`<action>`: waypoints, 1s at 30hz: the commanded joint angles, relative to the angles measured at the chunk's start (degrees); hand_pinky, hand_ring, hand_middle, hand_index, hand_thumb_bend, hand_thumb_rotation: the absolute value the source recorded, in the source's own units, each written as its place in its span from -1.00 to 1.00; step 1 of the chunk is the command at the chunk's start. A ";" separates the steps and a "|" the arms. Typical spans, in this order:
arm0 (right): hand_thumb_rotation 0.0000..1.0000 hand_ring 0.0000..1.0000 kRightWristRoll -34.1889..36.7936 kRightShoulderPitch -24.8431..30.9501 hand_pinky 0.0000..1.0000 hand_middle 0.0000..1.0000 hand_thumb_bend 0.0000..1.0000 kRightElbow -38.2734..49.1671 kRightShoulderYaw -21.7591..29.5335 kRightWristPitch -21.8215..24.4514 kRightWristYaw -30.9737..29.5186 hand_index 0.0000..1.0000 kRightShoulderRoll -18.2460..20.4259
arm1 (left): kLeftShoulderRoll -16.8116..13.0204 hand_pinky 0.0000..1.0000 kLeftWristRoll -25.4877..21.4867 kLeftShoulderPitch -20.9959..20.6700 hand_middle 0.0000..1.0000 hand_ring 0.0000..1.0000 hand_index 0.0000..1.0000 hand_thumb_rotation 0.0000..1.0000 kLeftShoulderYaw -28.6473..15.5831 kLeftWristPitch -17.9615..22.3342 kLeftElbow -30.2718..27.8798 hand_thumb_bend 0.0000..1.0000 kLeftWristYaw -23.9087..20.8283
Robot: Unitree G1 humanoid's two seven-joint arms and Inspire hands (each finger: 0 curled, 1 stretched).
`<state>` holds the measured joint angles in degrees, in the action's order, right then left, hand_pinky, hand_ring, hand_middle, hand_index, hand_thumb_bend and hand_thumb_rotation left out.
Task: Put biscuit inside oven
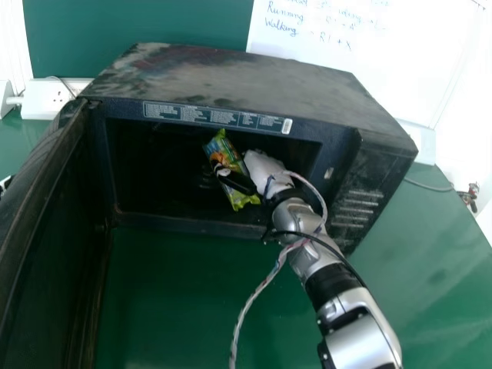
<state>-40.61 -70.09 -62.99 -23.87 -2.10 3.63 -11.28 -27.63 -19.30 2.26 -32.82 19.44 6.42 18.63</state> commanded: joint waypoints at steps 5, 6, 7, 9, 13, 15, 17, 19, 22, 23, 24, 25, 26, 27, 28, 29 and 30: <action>-1.00 -0.67 0.63 -3.30 -0.77 -0.08 0.03 -3.92 -0.66 -1.67 2.43 -0.03 0.81 | 0.58 0.84 -0.53 0.63 0.68 0.72 0.61 0.53 -0.39 1.06 0.27 0.60 0.34; -1.00 -0.67 0.83 -3.38 -0.77 -0.08 0.03 -4.47 -0.57 -1.90 2.71 -0.03 0.90 | 0.59 0.85 -0.84 0.54 0.67 0.72 0.61 0.52 -0.40 1.24 0.50 0.60 0.66; -1.00 -0.67 0.98 -3.44 -0.77 -0.09 0.03 -4.96 -0.53 -2.04 2.86 -0.03 0.97 | 0.66 0.86 -1.04 0.57 0.67 0.72 0.61 0.52 -0.38 1.11 0.38 0.60 0.71; -1.00 -0.67 1.18 -3.55 -0.77 -0.09 0.03 -5.84 -0.56 -2.33 3.04 -0.03 1.06 | 0.76 0.86 -1.05 0.62 0.69 0.72 0.62 0.54 -0.37 1.02 0.16 0.60 0.68; -1.00 -0.68 1.57 -3.73 -0.78 -0.09 0.03 -7.02 -0.67 -2.17 2.99 -0.03 1.24 | 0.68 0.87 -0.96 0.70 0.69 0.74 0.62 0.52 -0.36 0.62 -0.20 0.60 0.63; -1.00 -0.68 1.64 -3.78 -0.78 -0.09 0.03 -7.30 -0.77 -1.96 3.09 -0.03 1.33 | 0.70 0.87 -1.48 0.70 0.69 0.74 0.62 0.49 -0.38 0.34 -0.34 0.60 0.93; -1.00 -0.67 1.51 -3.94 -0.77 -0.10 0.03 -7.62 -1.08 -1.74 3.09 -0.03 1.40 | 0.62 0.86 -2.53 0.55 0.70 0.74 0.63 0.50 -0.39 0.50 0.05 0.60 1.91; -1.00 -0.66 1.59 -4.11 -0.77 -0.12 0.03 -7.95 -1.19 -1.49 3.01 -0.03 1.50 | 0.56 0.86 -3.87 0.51 0.69 0.74 0.60 0.50 -0.43 0.02 0.17 0.60 2.74; -1.00 -0.59 1.64 -4.26 -0.73 -0.13 0.03 -8.22 -1.37 -1.33 2.61 -0.01 1.57 | 0.72 0.87 -4.95 0.52 0.67 0.73 0.61 0.55 -0.50 -0.45 0.06 0.61 3.10; -1.00 -0.58 1.54 -4.24 -0.72 -0.14 0.03 -8.23 -1.52 -1.42 2.67 0.00 1.53 | 0.73 0.87 -4.95 0.63 0.66 0.72 0.61 0.54 -0.46 -0.52 -0.05 0.61 2.97; -1.00 -0.56 1.51 -4.24 -0.70 -0.14 0.03 -8.23 -1.61 -1.45 2.64 0.01 1.51 | 0.65 0.85 -4.66 0.73 0.66 0.71 0.61 0.55 -0.43 -0.27 0.06 0.62 2.92; -1.00 -0.54 1.52 -4.23 -0.68 -0.13 0.03 -8.20 -1.65 -1.46 2.59 0.02 1.49 | 0.51 0.86 -4.54 0.74 0.65 0.70 0.61 0.56 -0.46 0.32 0.51 0.62 3.28; -1.00 -0.49 1.54 -4.19 -0.65 -0.11 0.03 -8.17 -1.68 -1.61 2.69 0.02 1.45 | 0.47 0.86 -4.48 0.50 0.64 0.68 0.61 0.56 -0.55 1.21 1.42 0.62 3.70; -1.00 -0.43 1.93 -4.07 -0.62 -0.09 0.03 -8.06 -1.37 -1.92 2.66 0.02 1.43 | 0.47 0.85 -4.79 0.35 0.63 0.67 0.60 0.55 -0.62 1.59 1.96 0.62 4.19; -1.00 -0.36 1.99 -4.02 -0.59 -0.07 0.03 -8.02 -1.36 -1.99 2.76 0.01 1.41 | 0.49 0.86 -4.65 0.24 0.63 0.68 0.59 0.52 -0.68 1.96 2.33 0.61 4.21; -1.00 -0.27 1.90 -4.05 -0.56 -0.05 0.03 -7.97 -1.50 -1.75 2.79 0.01 1.44 | 0.36 0.85 -4.19 0.23 0.63 0.69 0.59 0.53 -0.70 2.35 2.60 0.63 4.13; -1.00 -0.20 1.96 -3.97 -0.51 -0.03 0.03 -7.82 -1.50 -1.86 2.85 0.00 1.41 | 0.41 0.84 -3.99 0.35 0.64 0.69 0.60 0.55 -0.70 2.37 2.35 0.64 3.88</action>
<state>-39.26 -73.14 -70.91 -25.30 -3.74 5.87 -10.08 -27.50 -23.64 2.20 -32.85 20.85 8.40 22.52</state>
